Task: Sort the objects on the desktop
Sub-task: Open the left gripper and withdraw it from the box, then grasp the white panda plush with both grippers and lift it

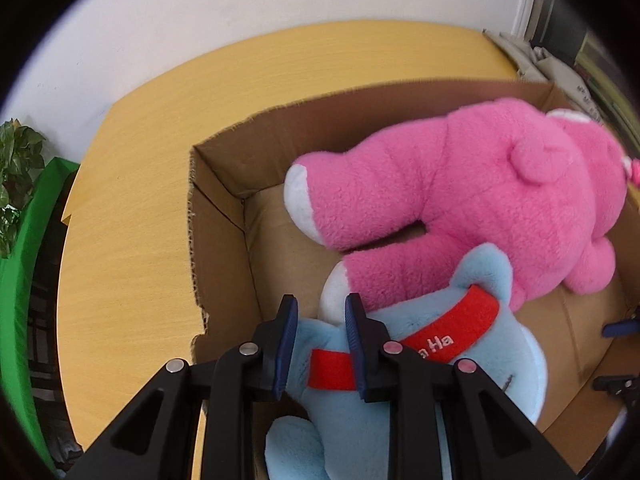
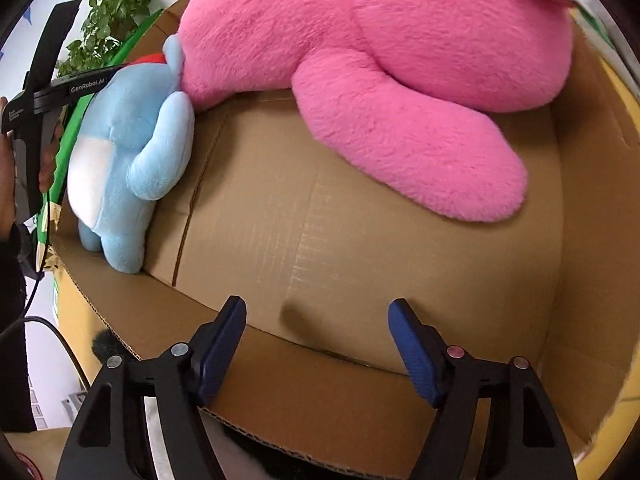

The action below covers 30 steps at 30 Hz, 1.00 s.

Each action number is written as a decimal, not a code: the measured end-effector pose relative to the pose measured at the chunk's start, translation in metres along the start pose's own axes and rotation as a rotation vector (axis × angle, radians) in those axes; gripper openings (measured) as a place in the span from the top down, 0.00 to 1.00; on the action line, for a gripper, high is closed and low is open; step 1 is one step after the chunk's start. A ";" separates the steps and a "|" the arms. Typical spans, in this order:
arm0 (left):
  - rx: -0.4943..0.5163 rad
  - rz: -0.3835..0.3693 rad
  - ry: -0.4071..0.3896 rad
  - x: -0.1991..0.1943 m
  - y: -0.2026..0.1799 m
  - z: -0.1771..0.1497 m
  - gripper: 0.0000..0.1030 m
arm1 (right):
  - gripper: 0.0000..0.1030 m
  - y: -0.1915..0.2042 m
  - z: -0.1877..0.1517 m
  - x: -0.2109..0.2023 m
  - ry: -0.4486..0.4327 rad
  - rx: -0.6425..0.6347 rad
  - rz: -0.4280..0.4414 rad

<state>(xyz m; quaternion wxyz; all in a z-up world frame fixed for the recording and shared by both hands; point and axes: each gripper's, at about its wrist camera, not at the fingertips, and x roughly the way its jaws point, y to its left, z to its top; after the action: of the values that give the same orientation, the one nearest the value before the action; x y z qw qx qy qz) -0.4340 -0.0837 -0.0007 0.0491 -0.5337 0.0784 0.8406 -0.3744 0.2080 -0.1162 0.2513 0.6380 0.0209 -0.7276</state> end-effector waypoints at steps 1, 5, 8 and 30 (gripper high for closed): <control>-0.014 -0.022 -0.016 -0.010 0.001 -0.003 0.77 | 0.24 0.001 -0.003 0.000 -0.009 0.010 -0.004; -0.035 -0.123 -0.081 -0.063 -0.002 -0.024 0.78 | 0.20 0.010 -0.013 -0.021 -0.106 0.010 -0.033; -0.017 -0.280 -0.132 -0.119 -0.014 -0.061 0.51 | 0.02 0.020 -0.030 -0.076 -0.288 -0.006 -0.010; -0.268 -0.662 -0.061 -0.097 -0.085 -0.271 0.22 | 0.07 0.151 -0.196 -0.058 -0.459 -0.212 0.058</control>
<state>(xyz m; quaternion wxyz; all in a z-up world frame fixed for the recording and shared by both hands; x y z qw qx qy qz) -0.1379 -0.0500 -0.0326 0.2508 -0.5064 -0.2112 0.7975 -0.1315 0.1646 -0.0543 0.3358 0.4263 0.0212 -0.8397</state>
